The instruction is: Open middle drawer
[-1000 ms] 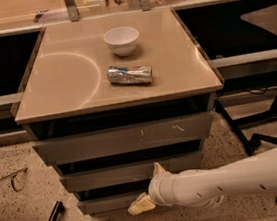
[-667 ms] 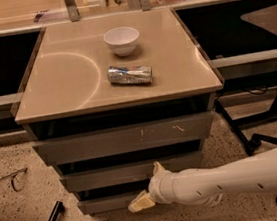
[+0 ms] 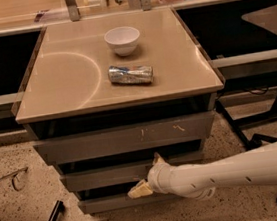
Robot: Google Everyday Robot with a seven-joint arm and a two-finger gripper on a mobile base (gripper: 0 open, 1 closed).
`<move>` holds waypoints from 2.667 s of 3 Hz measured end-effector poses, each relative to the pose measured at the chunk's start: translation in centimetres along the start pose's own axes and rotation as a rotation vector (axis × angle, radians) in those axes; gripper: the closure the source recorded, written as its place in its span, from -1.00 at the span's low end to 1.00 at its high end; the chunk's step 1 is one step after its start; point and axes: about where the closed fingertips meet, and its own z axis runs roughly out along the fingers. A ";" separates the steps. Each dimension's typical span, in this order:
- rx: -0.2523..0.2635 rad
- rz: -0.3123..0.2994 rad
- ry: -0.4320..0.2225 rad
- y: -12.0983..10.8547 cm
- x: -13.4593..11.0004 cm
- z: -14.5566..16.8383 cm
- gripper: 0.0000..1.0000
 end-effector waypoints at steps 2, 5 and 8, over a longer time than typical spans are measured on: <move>-0.006 -0.004 0.015 -1.6 0.3 3.4 -1.00; -0.107 -0.028 0.072 -0.8 0.5 7.3 -1.00; -0.218 -0.042 0.165 3.0 2.5 5.4 -1.00</move>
Offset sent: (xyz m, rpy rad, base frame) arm 0.0452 0.0105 -0.0348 -0.0231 0.0195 0.0196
